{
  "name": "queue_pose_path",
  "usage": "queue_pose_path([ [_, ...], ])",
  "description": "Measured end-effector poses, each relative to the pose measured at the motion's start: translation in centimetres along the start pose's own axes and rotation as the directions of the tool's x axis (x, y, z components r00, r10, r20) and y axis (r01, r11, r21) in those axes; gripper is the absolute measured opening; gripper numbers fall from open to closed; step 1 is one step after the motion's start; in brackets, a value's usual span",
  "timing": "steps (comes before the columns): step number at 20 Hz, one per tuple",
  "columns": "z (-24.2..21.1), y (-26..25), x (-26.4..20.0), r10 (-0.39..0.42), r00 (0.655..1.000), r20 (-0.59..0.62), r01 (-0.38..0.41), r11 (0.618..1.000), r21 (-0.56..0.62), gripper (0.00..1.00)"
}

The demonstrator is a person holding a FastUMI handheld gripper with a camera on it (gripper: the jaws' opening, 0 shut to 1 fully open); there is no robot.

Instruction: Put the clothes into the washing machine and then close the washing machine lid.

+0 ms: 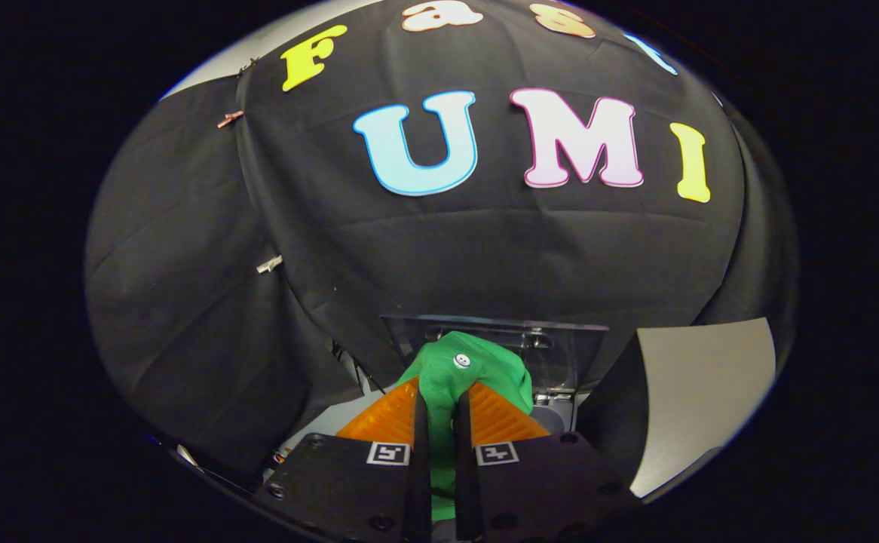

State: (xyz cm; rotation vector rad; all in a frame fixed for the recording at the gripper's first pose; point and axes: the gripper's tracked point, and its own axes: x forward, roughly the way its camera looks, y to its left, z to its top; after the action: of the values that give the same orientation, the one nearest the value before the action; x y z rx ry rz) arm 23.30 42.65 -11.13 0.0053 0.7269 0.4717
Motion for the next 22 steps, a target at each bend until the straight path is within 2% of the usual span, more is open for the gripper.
queue_pose_path([
  [8, -7.0, -2.4, 8.3, -0.071, 0.995, -0.069, 0.066, 0.995, -0.070, 0.17],
  [18, -14.1, -2.6, 16.0, -0.066, 0.989, -0.136, 0.052, 0.993, -0.104, 0.17],
  [22, -17.3, -3.0, 18.3, -0.088, 0.982, -0.164, 0.068, 0.990, -0.121, 0.17],
])
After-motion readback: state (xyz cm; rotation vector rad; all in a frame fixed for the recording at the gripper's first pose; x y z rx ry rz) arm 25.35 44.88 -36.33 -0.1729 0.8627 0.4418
